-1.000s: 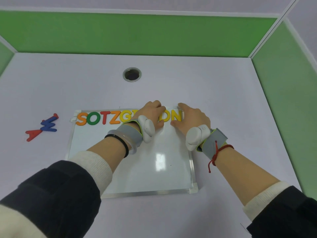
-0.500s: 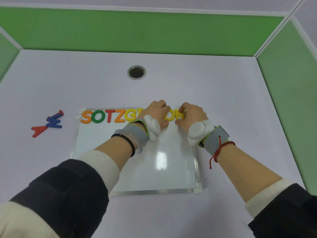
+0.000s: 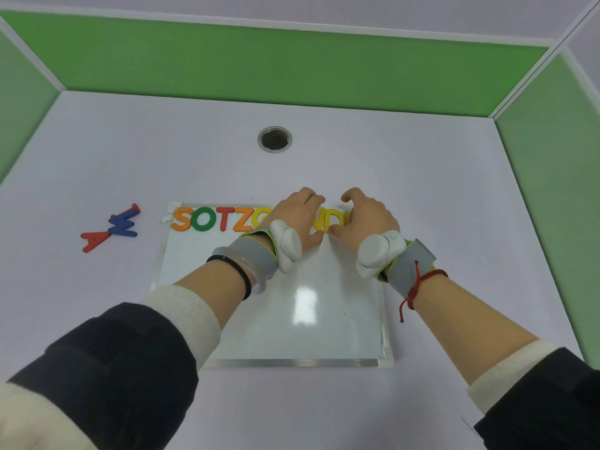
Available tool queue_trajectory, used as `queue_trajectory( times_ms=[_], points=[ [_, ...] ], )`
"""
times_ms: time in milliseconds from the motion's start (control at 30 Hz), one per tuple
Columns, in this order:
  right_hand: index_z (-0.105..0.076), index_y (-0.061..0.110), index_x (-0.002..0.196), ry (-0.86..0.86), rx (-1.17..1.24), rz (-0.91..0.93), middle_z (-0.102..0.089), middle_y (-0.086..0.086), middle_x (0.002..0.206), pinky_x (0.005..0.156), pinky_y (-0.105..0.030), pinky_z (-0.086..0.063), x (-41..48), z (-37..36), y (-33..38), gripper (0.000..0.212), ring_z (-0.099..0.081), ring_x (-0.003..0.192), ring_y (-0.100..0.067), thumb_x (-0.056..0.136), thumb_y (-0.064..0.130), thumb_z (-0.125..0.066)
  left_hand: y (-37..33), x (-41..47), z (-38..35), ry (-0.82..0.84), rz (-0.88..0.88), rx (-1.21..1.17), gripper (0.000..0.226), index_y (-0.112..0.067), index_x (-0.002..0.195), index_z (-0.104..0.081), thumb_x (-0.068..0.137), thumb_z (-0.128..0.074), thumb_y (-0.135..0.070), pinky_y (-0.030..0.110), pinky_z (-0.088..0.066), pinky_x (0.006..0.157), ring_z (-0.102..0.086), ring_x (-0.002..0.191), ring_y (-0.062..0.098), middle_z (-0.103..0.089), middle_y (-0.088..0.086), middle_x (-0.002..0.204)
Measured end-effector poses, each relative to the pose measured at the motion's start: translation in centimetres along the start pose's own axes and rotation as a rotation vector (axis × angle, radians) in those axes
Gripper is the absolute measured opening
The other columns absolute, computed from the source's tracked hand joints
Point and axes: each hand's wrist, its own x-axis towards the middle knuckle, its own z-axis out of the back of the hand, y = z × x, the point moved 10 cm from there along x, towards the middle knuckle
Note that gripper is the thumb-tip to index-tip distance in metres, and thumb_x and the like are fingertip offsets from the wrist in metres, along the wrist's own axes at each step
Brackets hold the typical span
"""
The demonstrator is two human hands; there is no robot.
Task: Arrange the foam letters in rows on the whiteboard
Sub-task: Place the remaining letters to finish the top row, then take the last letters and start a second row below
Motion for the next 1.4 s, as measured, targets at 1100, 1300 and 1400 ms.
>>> queue_trajectory(
  times_ms=[1100,1300,1400],
  points=[
    [-0.044,0.012,0.125,0.114,-0.324,0.359,-0.048,-0.012,0.126,0.085,-0.038,-0.046,-2.2,-17.4,29.4,0.055,-0.047,0.116,-0.027,0.084,0.047,-0.055,30.4,-17.7,5.3,-0.051,0.454,0.077,0.046,-0.017,0.132,-0.041,0.086,-0.046,-0.015,0.036,-0.039,0.092,-0.046,0.119,0.027,-0.044,0.005,0.136],
    [-0.044,0.009,0.122,0.1,-0.348,0.346,-0.05,-0.013,0.125,0.087,-0.038,-0.043,-2.0,-19.4,30.7,0.059,-0.045,0.115,-0.029,0.084,0.053,-0.053,31.5,-18.2,5.6,-0.128,0.451,-0.007,0.029,-0.011,0.117,-0.053,0.089,-0.044,-0.014,0.039,-0.044,0.085,-0.049,0.11,0.029,-0.05,0.01,0.125],
    [-0.042,0.009,0.123,0.081,-0.334,0.364,-0.05,-0.015,0.123,0.083,-0.038,-0.044,-1.9,-19.3,30.9,0.04,-0.045,0.113,-0.031,0.088,0.025,-0.052,32.1,-18.4,5.1,-0.09,0.503,-0.123,0.045,-0.015,0.129,-0.043,0.087,-0.053,-0.029,0.037,-0.047,0.089,-0.05,0.116,0.026,-0.045,0.005,0.132]
  ],
)
